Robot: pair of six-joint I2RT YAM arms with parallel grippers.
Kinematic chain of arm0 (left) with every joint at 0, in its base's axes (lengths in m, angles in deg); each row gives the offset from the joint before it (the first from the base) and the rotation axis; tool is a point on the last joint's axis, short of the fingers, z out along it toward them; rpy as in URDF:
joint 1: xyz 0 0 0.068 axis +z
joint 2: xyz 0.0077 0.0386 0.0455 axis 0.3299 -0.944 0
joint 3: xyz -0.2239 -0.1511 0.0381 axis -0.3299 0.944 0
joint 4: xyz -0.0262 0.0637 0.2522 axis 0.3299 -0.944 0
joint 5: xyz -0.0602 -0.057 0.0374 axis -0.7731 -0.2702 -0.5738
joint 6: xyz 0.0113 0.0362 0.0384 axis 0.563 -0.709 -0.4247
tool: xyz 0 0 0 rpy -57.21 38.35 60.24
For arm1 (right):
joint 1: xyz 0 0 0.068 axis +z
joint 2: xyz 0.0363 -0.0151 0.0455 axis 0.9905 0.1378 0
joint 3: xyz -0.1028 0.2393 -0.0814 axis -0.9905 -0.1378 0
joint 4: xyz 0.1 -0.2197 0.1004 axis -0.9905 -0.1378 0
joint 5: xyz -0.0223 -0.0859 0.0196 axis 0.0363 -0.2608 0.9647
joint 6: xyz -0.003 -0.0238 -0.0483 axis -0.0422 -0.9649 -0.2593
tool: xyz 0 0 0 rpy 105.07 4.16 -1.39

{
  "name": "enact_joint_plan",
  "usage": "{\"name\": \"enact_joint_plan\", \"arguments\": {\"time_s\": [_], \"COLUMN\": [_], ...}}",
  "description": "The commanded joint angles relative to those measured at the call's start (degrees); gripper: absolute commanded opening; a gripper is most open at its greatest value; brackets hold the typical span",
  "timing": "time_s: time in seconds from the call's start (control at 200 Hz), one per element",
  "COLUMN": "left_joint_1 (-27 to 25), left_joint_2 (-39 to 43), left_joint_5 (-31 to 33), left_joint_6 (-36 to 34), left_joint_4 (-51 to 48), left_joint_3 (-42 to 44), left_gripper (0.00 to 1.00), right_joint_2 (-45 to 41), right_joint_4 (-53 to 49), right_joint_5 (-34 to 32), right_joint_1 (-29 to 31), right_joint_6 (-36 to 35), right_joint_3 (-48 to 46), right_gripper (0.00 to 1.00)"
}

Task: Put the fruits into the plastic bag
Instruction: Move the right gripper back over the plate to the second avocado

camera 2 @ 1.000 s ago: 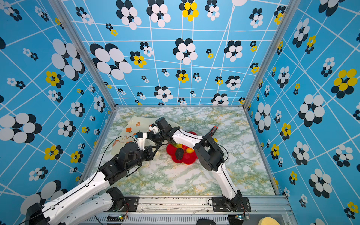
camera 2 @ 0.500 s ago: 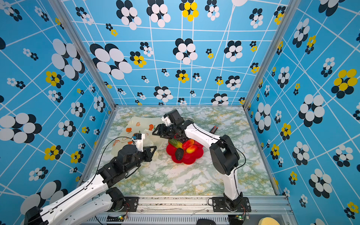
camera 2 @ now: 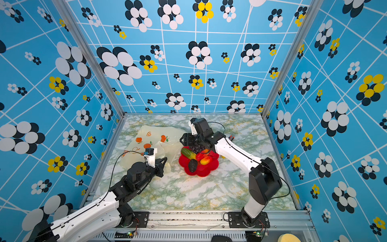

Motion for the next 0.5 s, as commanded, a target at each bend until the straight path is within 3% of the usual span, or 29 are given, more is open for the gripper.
{"name": "enact_joint_plan", "arguments": {"time_s": [0.0, 0.075, 0.285, 0.495], "left_joint_1": [-0.2, -0.3, 0.3, 0.3], "left_joint_2": [-0.7, -1.7, -5.0, -5.1], "left_joint_5": [0.8, 0.4, -2.2, -2.0], "left_joint_6": [-2.8, -3.1, -3.7, -3.6], "left_joint_4": [6.7, 11.2, 12.6, 12.4], "left_joint_3": [2.0, 3.5, 2.5, 2.5], "left_gripper": [0.00, 0.00, 0.00, 0.00], "right_joint_2": [-3.8, -2.5, 2.1, 6.8], "right_joint_4": [10.8, 7.1, -6.9, -18.3], "right_joint_5": [-6.2, -2.5, 4.9, 5.9], "right_joint_1": [-1.6, -3.7, -5.0, -4.9], "right_joint_6": [-0.8, -0.3, -1.5, -2.6], "right_joint_3": [-5.1, -4.0, 0.3, 2.3], "right_gripper": [0.77, 0.99, 0.99, 0.99]}}
